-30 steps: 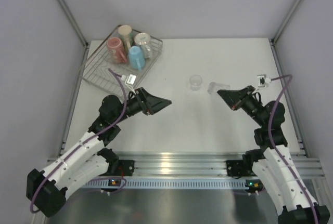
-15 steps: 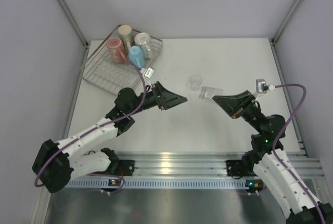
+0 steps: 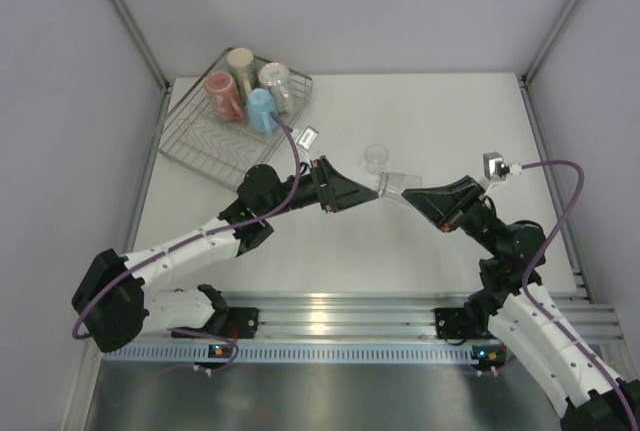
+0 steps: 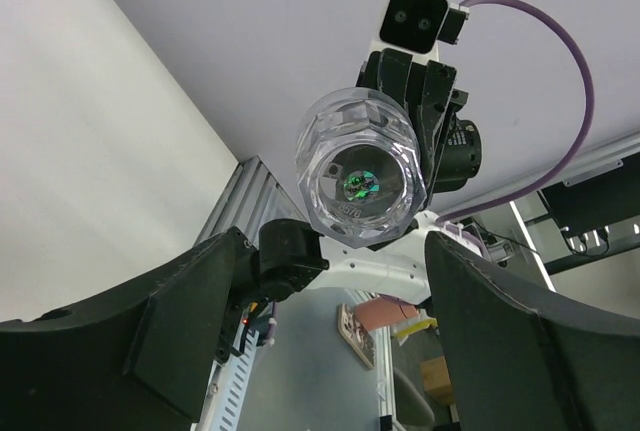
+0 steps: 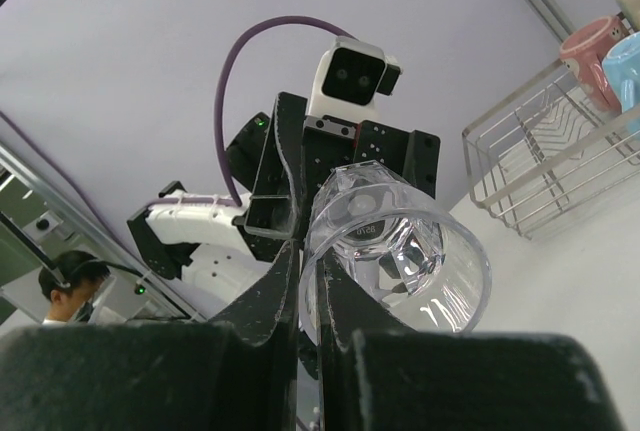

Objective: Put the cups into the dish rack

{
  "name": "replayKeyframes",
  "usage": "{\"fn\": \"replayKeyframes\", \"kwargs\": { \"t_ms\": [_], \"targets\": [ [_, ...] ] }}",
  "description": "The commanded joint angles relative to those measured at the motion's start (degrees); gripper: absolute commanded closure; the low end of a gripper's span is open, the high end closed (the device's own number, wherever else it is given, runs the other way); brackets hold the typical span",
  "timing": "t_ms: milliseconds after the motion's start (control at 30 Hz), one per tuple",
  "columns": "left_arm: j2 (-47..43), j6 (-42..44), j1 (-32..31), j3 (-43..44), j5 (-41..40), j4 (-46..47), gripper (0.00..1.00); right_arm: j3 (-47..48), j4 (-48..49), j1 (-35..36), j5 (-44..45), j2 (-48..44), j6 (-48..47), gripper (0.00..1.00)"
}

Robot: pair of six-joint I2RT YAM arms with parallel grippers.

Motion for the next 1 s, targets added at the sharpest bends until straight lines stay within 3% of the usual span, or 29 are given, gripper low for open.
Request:
{"fn": "replayKeyframes", "kwargs": {
  "t_ms": [0,267,400,700,800,867,900,967],
  "targets": [
    [0.7,0.5,-0.7,2.8,-0.2,5.7,0.17,0.9,4.1,1.3,1.5,0.0,-0.5,1.00],
    [2.9,0.0,-1.8,4.2,0.3,8.0,0.19,0.6,4.1,3.7,2.2,1.3,-0.8,1.00],
    [3.9,-0.6,-2.2,4.5,0.5,9.3,0.30,0.4,3.9,4.4,2.6,1.3,-1.4,1.00],
    [5.5,-1.2,-2.7,4.0,-0.5,10.1,0.36,-1.9,3.7,5.6,2.9,2.8,-2.8,1.00],
    [5.8,-1.2,-2.7,4.0,-0.7,10.0,0.66,-2.3,3.0,5.7,2.8,2.6,-3.1,1.00],
    [5.9,-1.6,-2.7,3.9,-1.2,10.0,0.93,-2.4,2.2,5.8,2.7,2.3,-3.7,0.97],
    [5.9,-1.6,-2.7,3.8,-1.4,10.0,1.00,-2.4,1.0,5.9,2.8,2.1,-4.1,0.94],
    [5.7,-1.2,-2.6,3.3,-2.8,10.0,1.00,-2.3,-0.3,5.8,2.9,1.7,-5.0,0.84]
  ]
}}
